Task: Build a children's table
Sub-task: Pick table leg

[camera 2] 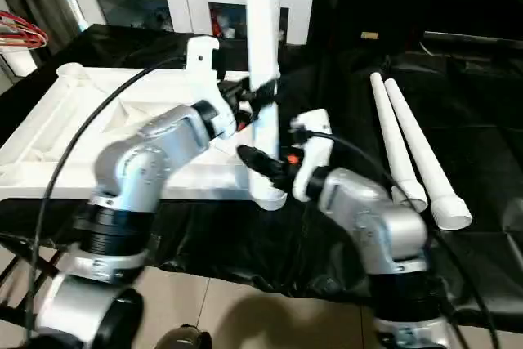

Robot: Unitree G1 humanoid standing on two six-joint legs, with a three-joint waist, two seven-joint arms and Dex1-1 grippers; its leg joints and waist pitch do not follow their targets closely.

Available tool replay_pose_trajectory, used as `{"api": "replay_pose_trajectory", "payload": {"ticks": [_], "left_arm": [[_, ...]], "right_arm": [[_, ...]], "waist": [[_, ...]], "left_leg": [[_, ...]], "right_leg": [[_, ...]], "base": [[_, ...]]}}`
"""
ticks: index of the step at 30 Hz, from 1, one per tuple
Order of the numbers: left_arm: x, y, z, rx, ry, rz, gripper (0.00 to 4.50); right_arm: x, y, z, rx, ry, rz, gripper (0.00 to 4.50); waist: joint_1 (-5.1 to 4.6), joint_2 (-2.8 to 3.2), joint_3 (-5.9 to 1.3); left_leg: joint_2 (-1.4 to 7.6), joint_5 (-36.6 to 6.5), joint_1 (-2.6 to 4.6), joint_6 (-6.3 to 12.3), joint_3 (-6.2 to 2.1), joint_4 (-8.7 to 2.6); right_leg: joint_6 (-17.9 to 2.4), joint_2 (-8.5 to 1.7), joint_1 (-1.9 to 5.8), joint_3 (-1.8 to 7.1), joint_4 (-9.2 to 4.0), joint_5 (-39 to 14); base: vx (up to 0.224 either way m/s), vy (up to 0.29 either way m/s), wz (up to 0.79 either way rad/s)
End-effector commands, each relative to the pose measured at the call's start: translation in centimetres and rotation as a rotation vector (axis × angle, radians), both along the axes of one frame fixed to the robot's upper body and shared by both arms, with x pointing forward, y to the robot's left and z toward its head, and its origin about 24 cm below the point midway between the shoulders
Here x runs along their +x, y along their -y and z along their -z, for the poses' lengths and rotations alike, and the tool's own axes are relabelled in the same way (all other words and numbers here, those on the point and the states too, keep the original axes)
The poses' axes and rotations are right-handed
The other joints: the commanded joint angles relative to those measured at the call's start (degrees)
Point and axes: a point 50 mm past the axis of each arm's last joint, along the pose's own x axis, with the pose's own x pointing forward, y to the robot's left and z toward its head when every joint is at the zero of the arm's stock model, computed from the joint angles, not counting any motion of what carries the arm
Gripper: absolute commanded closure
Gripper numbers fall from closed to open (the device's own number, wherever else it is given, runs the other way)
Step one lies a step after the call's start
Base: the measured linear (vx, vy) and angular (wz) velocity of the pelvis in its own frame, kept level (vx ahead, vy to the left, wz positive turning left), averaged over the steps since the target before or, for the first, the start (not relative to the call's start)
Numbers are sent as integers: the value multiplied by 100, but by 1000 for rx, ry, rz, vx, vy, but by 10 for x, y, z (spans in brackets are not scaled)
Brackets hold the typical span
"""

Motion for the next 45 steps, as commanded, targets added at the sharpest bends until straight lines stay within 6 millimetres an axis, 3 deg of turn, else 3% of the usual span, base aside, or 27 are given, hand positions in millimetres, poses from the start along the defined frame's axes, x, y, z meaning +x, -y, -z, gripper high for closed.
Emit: {"api": "replay_pose_trajectory", "payload": {"ticks": [1,9,10,11,14,18,20,24,32,40,45], "left_arm": [[8,-15,7,4,-42,-100,191],[4,-9,3,-48,-39,-67,245],[3,-8,3,-53,-38,-60,260],[2,-8,2,-57,-32,-44,260],[0,-6,1,-64,-14,-4,262],[-4,-6,-1,-41,41,112,265],[-4,-6,-1,-41,42,122,265],[1,-12,-4,-5,52,118,265],[-1,-9,-7,-6,73,157,265],[1,-11,-22,-203,-22,212,265],[-9,-13,-31,-320,-18,371,265]], "right_arm": [[-2,-2,-17,15,94,-7,256],[-1,-2,-16,0,97,28,256],[0,-1,-15,0,96,33,200],[0,0,-15,8,89,32,186],[1,3,-15,26,77,20,178],[0,14,-12,11,61,-70,137],[-1,16,-12,4,58,-91,105],[-3,25,-14,-32,51,-162,98],[-1,23,-15,-29,-7,-200,98],[-2,35,-36,145,-50,-266,98],[-8,49,-44,203,-61,-300,98]], "waist": [[-12,-99,-474],[-9,-88,-481],[-14,-89,-477],[-13,-88,-478],[-18,-79,-471],[13,-46,-477],[8,-58,-478],[5,-96,-481],[2,-92,-484],[36,-154,-479],[57,-161,-482]], "left_leg": [[145,-765,96,-27,-61,-348],[146,-794,93,-61,-68,-349],[144,-803,90,-55,-68,-349],[146,-822,96,-52,-68,-350],[145,-876,94,-43,-68,-355],[151,-932,122,-40,-71,-355],[154,-899,106,-46,-69,-352],[145,-773,92,34,-62,-331],[155,-720,106,75,-58,-320],[129,-670,104,194,-27,-292],[136,-629,101,207,-26,-297]], "right_leg": [[-653,-388,295,212,-419,-1093],[-658,-385,297,211,-406,-966],[-662,-383,296,211,-408,-959],[-663,-387,297,210,-410,-977],[-623,-386,298,211,-423,-1043],[-596,-384,287,212,-435,-1130],[-655,-382,305,210,-413,-975],[-758,-388,327,206,-391,-789],[-901,-392,310,201,-382,-879],[-1074,-403,319,183,-367,-877],[-966,-425,317,163,-390,-1143]], "base": [[0,0,0],[0,0,0],[0,0,0],[0,0,0],[0,0,0],[0,0,0],[0,0,0],[0,0,0],[0,0,0],[0,0,0],[0,0,0]]}}
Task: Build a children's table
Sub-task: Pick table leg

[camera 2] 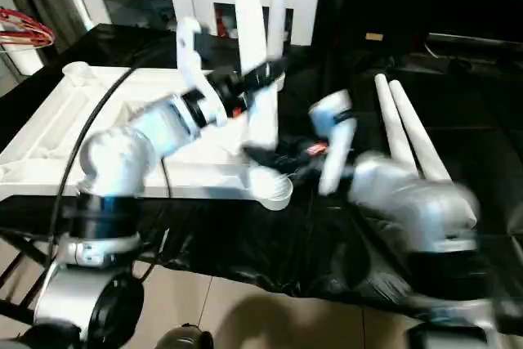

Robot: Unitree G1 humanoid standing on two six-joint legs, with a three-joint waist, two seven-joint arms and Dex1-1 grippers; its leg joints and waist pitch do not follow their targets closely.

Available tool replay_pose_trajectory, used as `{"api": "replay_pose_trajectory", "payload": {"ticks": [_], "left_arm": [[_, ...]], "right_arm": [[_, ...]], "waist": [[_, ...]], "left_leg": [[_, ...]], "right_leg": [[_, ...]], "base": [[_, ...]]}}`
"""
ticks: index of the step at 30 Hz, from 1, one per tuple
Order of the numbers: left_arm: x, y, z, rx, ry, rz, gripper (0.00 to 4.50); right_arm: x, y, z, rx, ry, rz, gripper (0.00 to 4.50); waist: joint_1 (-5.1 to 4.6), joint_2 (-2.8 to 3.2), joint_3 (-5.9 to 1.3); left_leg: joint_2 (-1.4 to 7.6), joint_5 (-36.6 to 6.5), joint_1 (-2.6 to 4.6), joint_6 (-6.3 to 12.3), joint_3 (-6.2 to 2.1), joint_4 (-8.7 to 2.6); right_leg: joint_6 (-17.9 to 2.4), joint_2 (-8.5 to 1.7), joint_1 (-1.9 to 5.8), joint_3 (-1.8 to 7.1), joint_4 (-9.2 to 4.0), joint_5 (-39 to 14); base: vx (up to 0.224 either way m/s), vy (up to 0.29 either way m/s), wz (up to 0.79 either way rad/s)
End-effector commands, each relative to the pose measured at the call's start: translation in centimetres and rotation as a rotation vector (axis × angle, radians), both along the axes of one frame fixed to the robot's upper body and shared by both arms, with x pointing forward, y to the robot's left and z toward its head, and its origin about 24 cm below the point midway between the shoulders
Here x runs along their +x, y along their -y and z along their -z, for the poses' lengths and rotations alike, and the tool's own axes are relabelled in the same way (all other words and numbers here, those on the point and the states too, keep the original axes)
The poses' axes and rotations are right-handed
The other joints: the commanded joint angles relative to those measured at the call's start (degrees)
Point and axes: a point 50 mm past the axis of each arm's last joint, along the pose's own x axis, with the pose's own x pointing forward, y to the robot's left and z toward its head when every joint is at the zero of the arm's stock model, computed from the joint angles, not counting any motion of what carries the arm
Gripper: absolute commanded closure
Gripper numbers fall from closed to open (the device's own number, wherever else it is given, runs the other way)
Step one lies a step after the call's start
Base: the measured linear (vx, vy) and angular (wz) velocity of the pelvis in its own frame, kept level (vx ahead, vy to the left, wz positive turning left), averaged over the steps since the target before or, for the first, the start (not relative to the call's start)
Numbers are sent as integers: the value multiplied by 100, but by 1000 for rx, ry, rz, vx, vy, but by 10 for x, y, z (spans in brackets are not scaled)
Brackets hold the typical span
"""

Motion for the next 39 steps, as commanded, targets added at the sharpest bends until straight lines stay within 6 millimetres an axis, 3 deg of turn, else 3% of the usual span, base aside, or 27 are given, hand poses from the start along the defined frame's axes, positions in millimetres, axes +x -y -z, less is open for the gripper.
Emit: {"api": "replay_pose_trajectory", "payload": {"ticks": [1,2,9,20,38,39], "left_arm": [[-7,1,-8,-35,41,81,265],[-10,1,-8,-42,50,117,265],[-21,2,-7,-11,126,267,265],[-33,11,-6,57,201,391,265],[-35,15,-6,40,211,435,265],[-36,15,-6,40,212,438,265]], "right_arm": [[-4,1,-6,40,2,-36,98],[-6,2,-7,53,-6,-55,98],[-15,0,-5,25,-18,-155,98],[-17,-10,-3,1,-69,-280,98],[-24,-17,4,-4,-88,-366,98],[-25,-17,5,-11,-90,-369,126]], "waist": [[23,-154,-481],[13,-179,-480],[18,-198,-471],[26,-241,-474],[32,-219,-482],[33,-210,-482]], "left_leg": [[153,-649,105,170,-44,-304],[154,-651,108,189,-39,-307],[169,-632,99,118,-44,-331],[179,-626,102,55,-40,-333],[178,-660,108,38,-46,-326],[180,-676,107,28,-48,-326]], "right_leg": [[-956,-370,301,202,-399,-1148],[-945,-368,303,200,-406,-1157],[-780,-388,300,206,-407,-1334],[-800,-402,306,209,-386,-1269],[-885,-393,309,207,-377,-1150],[-885,-392,309,205,-375,-1163]], "base": [[0,0,0],[0,0,0],[0,0,0],[0,0,0],[0,0,0],[0,0,0]]}}
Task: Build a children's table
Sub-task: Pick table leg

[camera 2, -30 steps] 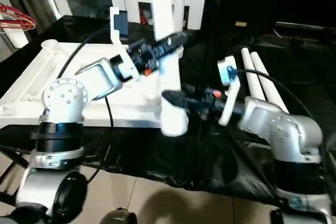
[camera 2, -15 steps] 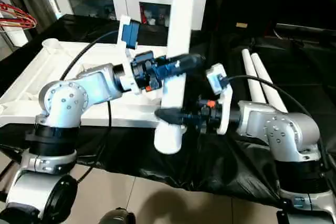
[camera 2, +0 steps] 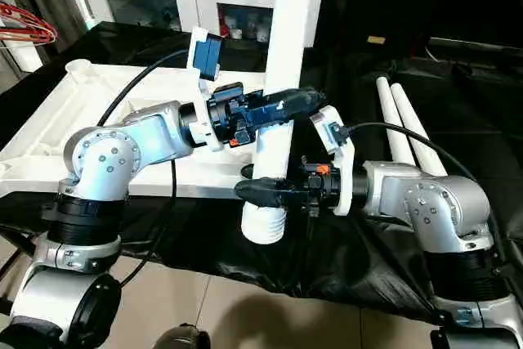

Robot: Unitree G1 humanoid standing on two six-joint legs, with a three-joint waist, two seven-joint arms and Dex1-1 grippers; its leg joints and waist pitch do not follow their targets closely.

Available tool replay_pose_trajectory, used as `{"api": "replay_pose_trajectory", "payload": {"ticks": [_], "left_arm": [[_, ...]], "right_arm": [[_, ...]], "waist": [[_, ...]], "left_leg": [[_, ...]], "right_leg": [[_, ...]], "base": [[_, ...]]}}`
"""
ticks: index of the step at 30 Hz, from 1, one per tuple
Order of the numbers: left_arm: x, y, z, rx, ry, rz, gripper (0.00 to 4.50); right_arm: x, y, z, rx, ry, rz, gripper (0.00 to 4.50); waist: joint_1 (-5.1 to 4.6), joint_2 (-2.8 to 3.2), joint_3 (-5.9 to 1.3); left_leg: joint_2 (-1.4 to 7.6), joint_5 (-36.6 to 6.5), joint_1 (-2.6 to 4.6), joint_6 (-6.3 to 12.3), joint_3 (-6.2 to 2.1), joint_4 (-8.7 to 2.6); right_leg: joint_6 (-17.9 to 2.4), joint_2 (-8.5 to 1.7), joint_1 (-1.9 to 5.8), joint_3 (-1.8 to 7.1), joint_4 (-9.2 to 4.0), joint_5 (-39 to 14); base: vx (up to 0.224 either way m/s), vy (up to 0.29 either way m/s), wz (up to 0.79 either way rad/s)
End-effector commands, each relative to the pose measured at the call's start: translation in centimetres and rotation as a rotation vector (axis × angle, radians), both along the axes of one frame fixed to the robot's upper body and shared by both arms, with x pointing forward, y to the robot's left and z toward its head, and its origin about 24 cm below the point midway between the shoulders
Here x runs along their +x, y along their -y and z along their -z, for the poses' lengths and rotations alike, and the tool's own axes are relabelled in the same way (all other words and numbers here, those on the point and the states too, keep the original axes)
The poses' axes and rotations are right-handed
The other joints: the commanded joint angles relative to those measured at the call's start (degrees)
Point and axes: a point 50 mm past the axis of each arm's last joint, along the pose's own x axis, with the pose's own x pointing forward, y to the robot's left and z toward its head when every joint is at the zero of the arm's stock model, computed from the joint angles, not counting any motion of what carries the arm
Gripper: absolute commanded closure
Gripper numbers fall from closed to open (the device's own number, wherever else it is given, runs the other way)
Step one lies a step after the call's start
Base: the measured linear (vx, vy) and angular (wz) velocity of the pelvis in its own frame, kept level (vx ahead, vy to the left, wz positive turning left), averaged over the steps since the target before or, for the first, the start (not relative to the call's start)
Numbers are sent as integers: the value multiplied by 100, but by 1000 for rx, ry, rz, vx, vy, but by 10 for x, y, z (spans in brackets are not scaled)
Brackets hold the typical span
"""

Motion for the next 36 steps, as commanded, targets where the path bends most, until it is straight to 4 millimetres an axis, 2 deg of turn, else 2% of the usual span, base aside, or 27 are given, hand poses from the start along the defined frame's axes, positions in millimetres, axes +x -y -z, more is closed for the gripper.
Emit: {"api": "replay_pose_trajectory", "payload": {"ticks": [1,3,8,11,12,15,24,25,27,30,31,36], "left_arm": [[-2,0,-5,-9,23,18,265],[-2,1,-5,-5,26,22,265],[-2,1,-5,-4,28,28,265],[-2,1,-5,-3,28,29,265],[-2,1,-5,-2,28,30,265],[-3,1,-4,2,27,37,265],[0,3,-1,36,31,14,265],[1,3,-1,45,27,-4,230],[3,2,-1,19,-19,4,195],[5,0,-6,-29,-6,-8,189],[6,-1,-8,-43,5,-20,160],[8,-8,-14,-156,-11,-37,151]], "right_arm": [[-2,-1,1,-19,7,-24,133],[-2,-1,2,-24,6,-21,138],[-2,-2,3,-27,5,-23,183],[-2,-2,4,-24,4,-17,211],[-2,-2,4,-23,4,-16,216],[-2,-2,5,-21,4,-13,237],[-1,-3,6,-25,18,9,251],[-1,-3,6,-24,18,9,251],[-1,-3,5,-13,19,13,251],[-1,-2,5,-6,25,20,257],[-1,-2,5,-2,28,24,259],[1,-3,6,12,54,65,259]], "waist": [[24,-135,-483],[26,-135,-484],[29,-107,-483],[34,-112,-483],[41,-94,-487],[50,-100,-488],[73,-69,-491],[77,-71,-491],[86,-64,-483],[99,-56,-483],[108,-54,-484],[112,-39,-485]], "left_leg": [[178,-690,108,27,-50,-327],[177,-686,109,23,-49,-325],[179,-725,112,6,-56,-328],[178,-754,114,-2,-55,-328],[179,-768,116,-8,-57,-325],[178,-778,117,-15,-57,-324],[181,-843,121,-47,-65,-326],[179,-848,123,-47,-63,-323],[171,-915,125,-58,-61,-322],[180,-1001,124,-92,-71,-329],[183,-1017,128,-100,-76,-333],[176,-1056,116,-105,-75,-328]], "right_leg": [[-893,-384,308,213,-382,-1132],[-895,-384,308,215,-380,-1116],[-924,-379,305,211,-378,-1106],[-931,-383,308,212,-382,-1118],[-930,-381,305,212,-379,-1122],[-924,-381,307,213,-381,-1098],[-942,-377,306,214,-376,-1069],[-938,-375,303,215,-379,-1071],[-911,-372,297,214,-394,-1177],[-893,-382,298,214,-404,-1285],[-876,-381,297,212,-402,-1306],[-891,-381,288,208,-407,-1256]], "base": [[0,0,0],[0,0,0],[0,0,0],[0,0,0],[0,0,0],[0,0,0],[0,0,0],[0,0,0],[0,0,0],[0,0,0],[0,0,0],[0,0,0]]}}
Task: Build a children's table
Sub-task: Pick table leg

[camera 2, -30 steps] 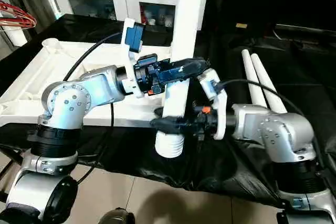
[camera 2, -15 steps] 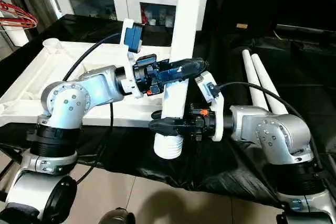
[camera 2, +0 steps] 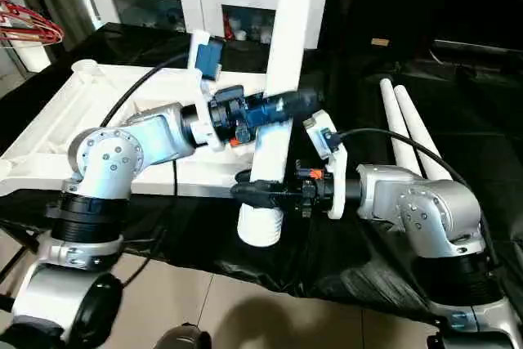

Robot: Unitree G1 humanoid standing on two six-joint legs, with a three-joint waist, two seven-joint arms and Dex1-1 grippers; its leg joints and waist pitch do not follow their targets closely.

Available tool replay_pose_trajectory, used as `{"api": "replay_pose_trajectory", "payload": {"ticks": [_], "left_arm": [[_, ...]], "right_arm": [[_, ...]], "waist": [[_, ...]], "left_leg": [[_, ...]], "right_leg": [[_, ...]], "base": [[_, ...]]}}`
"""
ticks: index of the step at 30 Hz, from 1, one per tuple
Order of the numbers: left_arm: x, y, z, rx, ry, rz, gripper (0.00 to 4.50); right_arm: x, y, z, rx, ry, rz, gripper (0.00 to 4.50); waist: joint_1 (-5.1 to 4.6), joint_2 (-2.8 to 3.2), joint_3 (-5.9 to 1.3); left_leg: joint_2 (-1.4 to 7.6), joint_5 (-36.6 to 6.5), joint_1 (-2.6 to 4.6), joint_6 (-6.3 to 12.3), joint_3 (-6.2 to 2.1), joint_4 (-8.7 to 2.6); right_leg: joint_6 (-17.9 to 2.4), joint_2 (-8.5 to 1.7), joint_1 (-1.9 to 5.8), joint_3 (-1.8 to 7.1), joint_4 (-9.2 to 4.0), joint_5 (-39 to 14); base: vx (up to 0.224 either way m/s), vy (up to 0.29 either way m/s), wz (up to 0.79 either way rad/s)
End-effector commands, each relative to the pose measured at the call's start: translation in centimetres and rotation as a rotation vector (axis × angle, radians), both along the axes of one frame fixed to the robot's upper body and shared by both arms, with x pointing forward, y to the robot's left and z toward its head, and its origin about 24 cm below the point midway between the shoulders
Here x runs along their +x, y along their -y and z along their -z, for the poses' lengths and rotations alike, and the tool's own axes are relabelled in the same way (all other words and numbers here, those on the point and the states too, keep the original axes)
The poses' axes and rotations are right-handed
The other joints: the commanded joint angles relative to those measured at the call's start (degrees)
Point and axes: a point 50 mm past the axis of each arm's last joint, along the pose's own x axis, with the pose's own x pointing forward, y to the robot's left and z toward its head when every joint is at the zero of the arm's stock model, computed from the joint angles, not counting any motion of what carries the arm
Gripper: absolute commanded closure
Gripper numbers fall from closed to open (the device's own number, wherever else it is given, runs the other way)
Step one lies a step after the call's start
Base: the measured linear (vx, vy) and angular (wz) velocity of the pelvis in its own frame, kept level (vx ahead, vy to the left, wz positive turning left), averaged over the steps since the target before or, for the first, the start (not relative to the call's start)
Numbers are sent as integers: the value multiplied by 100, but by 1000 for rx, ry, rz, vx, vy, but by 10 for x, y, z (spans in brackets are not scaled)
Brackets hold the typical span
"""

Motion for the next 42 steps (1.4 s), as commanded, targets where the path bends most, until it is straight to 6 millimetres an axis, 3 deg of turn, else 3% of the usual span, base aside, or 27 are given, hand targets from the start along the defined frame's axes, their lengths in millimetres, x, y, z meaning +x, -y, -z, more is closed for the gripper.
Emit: {"api": "replay_pose_trajectory", "payload": {"ticks": [1,2,3,6,7,9,12,14,17,20,22,23,25,26,27,30,35,38,39,40,41,42], "left_arm": [[1,-3,-14,-73,45,-17,151],[1,-3,-14,-73,45,-17,151],[4,-6,-18,-113,77,-73,151],[5,-10,-23,-143,98,-112,151],[6,-12,-24,-136,113,-145,151],[12,-19,-22,-89,111,-210,151],[23,-38,-13,55,175,-396,151],[24,-42,-11,87,191,-438,151],[32,-55,8,303,265,-579,151],[37,-67,41,571,316,-668,151],[37,-68,50,611,317,-666,151],[34,-68,76,658,289,-623,151],[34,-68,76,658,289,-623,151],[33,-66,87,683,296,-578,133],[30,-66,101,750,345,-488,133],[28,-67,116,788,373,-346,111],[30,-73,122,797,352,-197,76],[33,-81,128,850,378,-83,76],[34,-83,129,864,394,-60,92],[35,-84,130,867,400,-54,102],[36,-84,131,870,406,-46,110],[36,-84,132,872,401,-25,113]], "right_arm": [[4,5,-2,6,21,58,259],[4,5,-2,6,21,58,259],[6,5,-2,20,37,94,259],[9,6,-2,30,63,140,259],[11,6,-2,30,78,170,259],[13,8,-1,8,112,234,260],[17,13,7,-115,200,355,260],[17,13,9,-128,208,380,260],[21,17,18,-201,246,515,260],[29,23,30,-302,263,700,260],[30,25,34,-314,261,734,260],[33,27,43,-324,239,820,260],[33,27,43,-324,239,820,260],[34,28,46,-328,232,839,260],[34,28,49,-340,236,843,260],[35,29,50,-350,243,848,260],[36,31,51,-355,248,849,260],[34,31,54,-369,253,828,260],[33,32,55,-378,259,824,260],[33,32,55,-380,261,823,260],[33,33,55,-381,262,824,260],[32,33,56,-382,262,824,260]], "waist": [[3,-65,-471],[1,-69,-470],[11,-29,-471],[0,-39,-475],[5,-10,-479],[-9,-20,-480],[-28,18,-476],[-41,20,-474],[-58,16,-478],[-111,21,-474],[-147,42,-479],[-156,21,-468],[-172,23,-474],[-172,31,-491],[-164,17,-476],[-172,25,-474],[-179,29,-471],[-180,84,-474],[-177,68,-474],[-173,104,-469],[-174,74,-470],[-173,89,-475]], "left_leg": [[174,-1087,119,-100,-76,-354],[175,-1099,123,-105,-74,-353],[182,-1105,123,-107,-84,-358],[182,-1152,118,-137,-86,-366],[185,-1159,124,-152,-92,-366],[178,-1196,127,-173,-89,-372],[177,-1239,133,-270,-104,-398],[181,-1295,141,-294,-113,-414],[177,-1278,133,-280,-114,-419],[166,-1329,145,-368,-109,-439],[163,-1422,164,-406,-103,-443],[165,-1400,147,-385,-102,-452],[156,-1434,142,-381,-92,-453],[168,-1373,137,-351,-96,-445],[152,-1388,134,-290,-94,-452],[163,-1414,148,-295,-87,-464],[170,-1493,166,-296,-78,-466],[174,-1546,175,-315,-82,-466],[179,-1575,171,-320,-89,-468],[175,-1598,170,-318,-91,-469],[170,-1606,166,-309,-86,-463],[177,-1581,165,-309,-87,-464]], "right_leg": [[-884,-384,289,206,-446,-1298],[-879,-380,290,207,-441,-1312],[-867,-386,285,211,-442,-1332],[-839,-382,285,204,-447,-1306],[-835,-382,282,204,-438,-1287],[-790,-372,281,202,-444,-1279],[-554,-362,271,212,-450,-1392],[-529,-362,269,209,-457,-1386],[-521,-363,261,211,-449,-1334],[-326,-356,240,218,-466,-1521],[-380,-355,229,216,-458,-1551],[-428,-372,220,220,-472,-1540],[-466,-371,217,218,-474,-1557],[-581,-368,229,219,-440,-1275],[-560,-370,223,220,-485,-1345],[-546,-388,225,236,-466,-1376],[-710,-409,224,237,-449,-1297],[-752,-406,225,244,-441,-1268],[-775,-414,241,242,-432,-1211],[-773,-414,235,242,-443,-1221],[-776,-419,250,243,-449,-1204],[-809,-426,253,241,-440,-1148]], "base": [[0,0,0],[0,0,0],[0,0,0],[0,0,0],[0,0,0],[0,0,0],[0,0,0],[0,0,0],[0,0,0],[0,0,0],[0,0,0],[0,0,0],[0,0,0],[0,0,0],[0,0,0],[0,0,0],[0,0,0],[0,0,0],[0,0,0],[0,0,0],[0,0,0],[0,0,0]]}}
